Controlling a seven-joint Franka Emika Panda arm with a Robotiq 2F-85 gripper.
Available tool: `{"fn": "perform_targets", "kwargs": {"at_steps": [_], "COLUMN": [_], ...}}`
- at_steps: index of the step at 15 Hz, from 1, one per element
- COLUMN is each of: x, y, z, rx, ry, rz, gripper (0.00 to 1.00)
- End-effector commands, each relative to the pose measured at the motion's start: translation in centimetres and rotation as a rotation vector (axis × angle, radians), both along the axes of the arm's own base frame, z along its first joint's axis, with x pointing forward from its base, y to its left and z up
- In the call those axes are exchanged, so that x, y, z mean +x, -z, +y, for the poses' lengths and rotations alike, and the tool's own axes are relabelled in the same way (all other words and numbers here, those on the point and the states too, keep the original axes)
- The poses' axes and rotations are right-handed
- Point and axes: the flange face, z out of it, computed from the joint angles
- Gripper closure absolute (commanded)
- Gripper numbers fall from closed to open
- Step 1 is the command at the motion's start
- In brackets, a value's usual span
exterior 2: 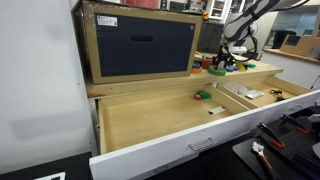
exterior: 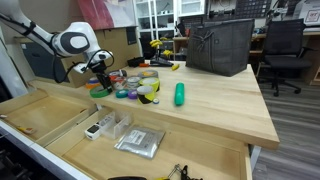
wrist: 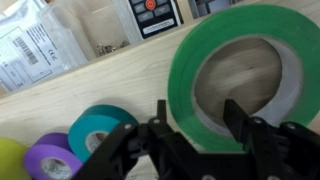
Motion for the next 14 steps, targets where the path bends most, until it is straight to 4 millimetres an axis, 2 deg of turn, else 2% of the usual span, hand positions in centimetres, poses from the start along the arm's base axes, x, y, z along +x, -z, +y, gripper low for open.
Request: {"fn": "perform_targets", "kwargs": {"at_steps": [1, 2, 6, 10, 14], "x": [-2.4, -3.1, -5.0, -6.0, -6.9], "y": [-4.0, -4.9, -9.6, -11.6, -12.0], "z": [-1.9, -2.4, -3.2, -1.1, 1.8], "rx": [0.004, 0.01, 0.064, 0.141, 0.208], "ry": [0.019, 0.027, 0.066, 0.061, 0.032], "rz": [-0.13, -0.167, -0.343, -0.404, -0.413], "gripper": [0.06, 0.01, 0.0, 0.0, 0.0]}}
